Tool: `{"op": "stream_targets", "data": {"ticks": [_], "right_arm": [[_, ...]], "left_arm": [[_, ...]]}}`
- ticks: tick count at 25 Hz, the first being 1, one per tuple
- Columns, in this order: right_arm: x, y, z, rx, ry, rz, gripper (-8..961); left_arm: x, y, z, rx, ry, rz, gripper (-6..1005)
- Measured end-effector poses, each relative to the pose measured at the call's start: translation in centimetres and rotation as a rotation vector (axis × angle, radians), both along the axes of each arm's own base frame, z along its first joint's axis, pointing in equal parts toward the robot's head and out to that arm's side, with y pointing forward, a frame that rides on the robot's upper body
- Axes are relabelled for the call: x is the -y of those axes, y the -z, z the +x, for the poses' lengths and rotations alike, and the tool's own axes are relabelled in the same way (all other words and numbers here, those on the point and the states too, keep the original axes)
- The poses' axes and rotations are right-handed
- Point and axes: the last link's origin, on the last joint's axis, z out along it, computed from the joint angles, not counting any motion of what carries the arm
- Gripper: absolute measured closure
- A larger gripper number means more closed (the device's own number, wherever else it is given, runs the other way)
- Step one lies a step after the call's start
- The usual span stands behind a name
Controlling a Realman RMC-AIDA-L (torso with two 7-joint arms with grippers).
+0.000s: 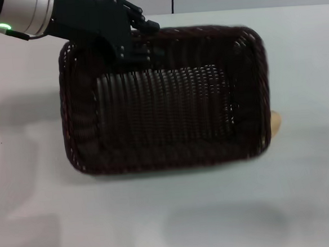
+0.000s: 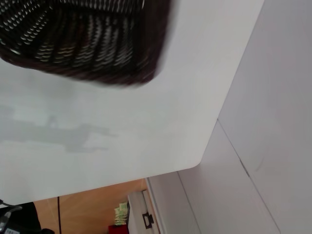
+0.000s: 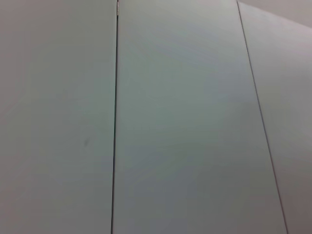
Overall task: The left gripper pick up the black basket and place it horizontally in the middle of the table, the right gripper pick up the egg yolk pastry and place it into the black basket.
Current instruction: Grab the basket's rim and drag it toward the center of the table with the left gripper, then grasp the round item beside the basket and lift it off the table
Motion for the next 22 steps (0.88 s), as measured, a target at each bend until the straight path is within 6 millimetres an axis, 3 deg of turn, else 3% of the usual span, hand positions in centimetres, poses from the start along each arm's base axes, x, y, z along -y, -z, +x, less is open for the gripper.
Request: {"op": "stream_targets", "data": {"ticks": [8, 12, 14, 15, 17, 19, 22], "right_arm": [[0.5, 0.0, 0.0, 0.009, -0.002, 0.005, 440], [0.6, 0.3, -0.1, 0.009, -0.010, -0.009, 440], [0.8, 0.9, -0.4, 0.009, -0.027, -0.040, 440], [0.8, 0.9, -0.4, 0.009, -0.027, -0.040, 440], [0.9, 1.5, -0.7, 0.008, -0.042, -0.068, 440], [1.0, 2.8, -1.5, -0.012, -0.077, -0.135, 439], [1.2, 3.7, -2.1, -0.026, -0.100, -0.185, 439]], "left_arm": [[0.0, -0.9, -0.3, 0.057, -0.003, 0.067, 559], [0.0, -3.9, -0.8, 0.261, -0.031, 0.198, 547], [0.3, -7.1, -2.5, 0.476, -0.091, 0.313, 547], [0.3, -7.1, -2.5, 0.476, -0.091, 0.313, 547], [0.9, -9.3, -4.2, 0.639, -0.136, 0.380, 548], [2.0, -11.8, -7.2, 0.851, -0.199, 0.467, 548], [2.6, -12.9, -9.0, 0.945, -0.227, 0.517, 549]]}}
